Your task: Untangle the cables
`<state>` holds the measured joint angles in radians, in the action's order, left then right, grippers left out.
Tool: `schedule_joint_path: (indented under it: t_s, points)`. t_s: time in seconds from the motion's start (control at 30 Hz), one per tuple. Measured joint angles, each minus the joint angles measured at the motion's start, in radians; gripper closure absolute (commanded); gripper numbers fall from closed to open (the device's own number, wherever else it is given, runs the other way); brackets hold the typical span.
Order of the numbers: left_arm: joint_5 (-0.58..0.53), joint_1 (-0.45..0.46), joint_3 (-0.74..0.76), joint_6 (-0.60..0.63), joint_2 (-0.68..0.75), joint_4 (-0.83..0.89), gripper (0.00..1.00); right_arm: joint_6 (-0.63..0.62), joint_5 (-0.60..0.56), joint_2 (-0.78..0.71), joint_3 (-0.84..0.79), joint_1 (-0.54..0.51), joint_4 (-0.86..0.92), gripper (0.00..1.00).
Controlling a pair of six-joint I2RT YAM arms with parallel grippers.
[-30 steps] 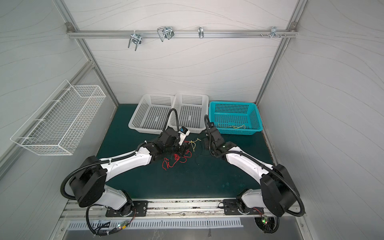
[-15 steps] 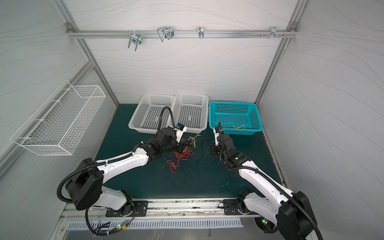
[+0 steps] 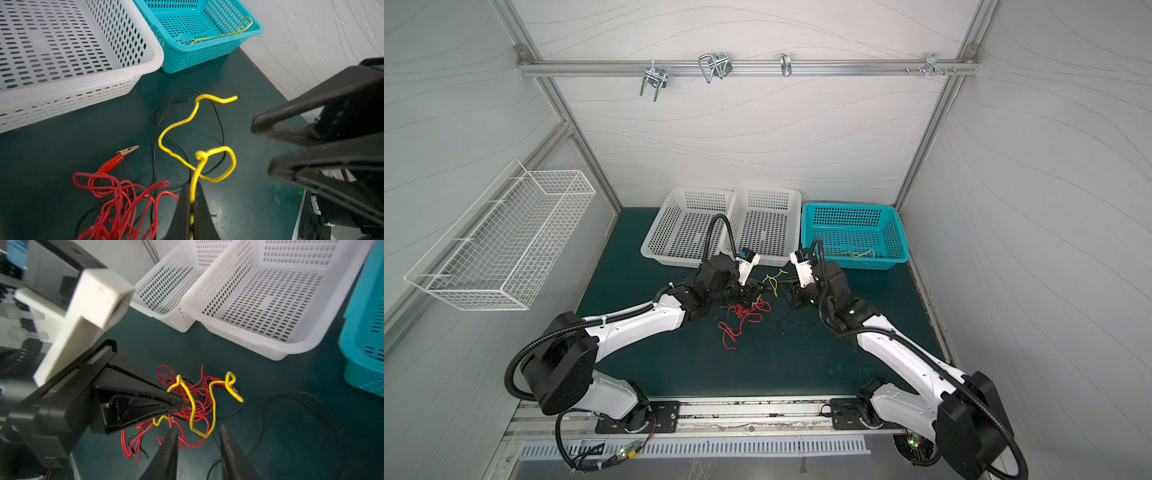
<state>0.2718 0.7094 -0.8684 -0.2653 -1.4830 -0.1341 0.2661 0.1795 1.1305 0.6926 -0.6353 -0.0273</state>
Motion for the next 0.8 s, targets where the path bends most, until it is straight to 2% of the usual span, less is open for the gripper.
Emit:
schedule_joint_path:
  t_s: [0.07, 0.17, 0.23, 0.37, 0.43, 0.47, 0.57, 0.8]
  points:
    - [0.002, 0.000, 0.000, 0.000, 0.000, -0.002, 1.00, 0.008, 0.013, 0.052, 0.027, -0.009, -0.012, 0.71]
    - [0.002, 0.000, 0.002, 0.001, 0.001, -0.008, 1.00, 0.015, 0.019, 0.107, 0.062, -0.017, -0.029, 0.91]
    - [-0.002, -0.001, 0.006, 0.001, 0.002, -0.010, 1.00, 0.023, 0.020, 0.122, 0.071, -0.018, -0.037, 1.00]
    - [-0.013, -0.003, 0.015, 0.002, 0.002, -0.023, 0.99, 0.026, 0.023, 0.121, 0.071, -0.020, -0.048, 1.00]
    - [-0.019, -0.003, 0.015, 0.002, 0.002, -0.029, 0.81, 0.026, 0.018, 0.115, 0.071, -0.020, -0.047, 1.00]
    - [-0.023, -0.003, 0.015, 0.001, 0.002, -0.032, 0.76, 0.025, 0.013, 0.109, 0.071, -0.021, -0.046, 1.00]
    - [-0.033, -0.003, 0.019, 0.002, 0.001, -0.024, 0.69, 0.019, -0.008, 0.082, 0.071, -0.021, -0.039, 1.00]
    - [-0.056, -0.003, 0.022, 0.009, 0.001, 0.005, 0.60, -0.002, -0.097, 0.058, 0.078, -0.012, 0.046, 1.00]
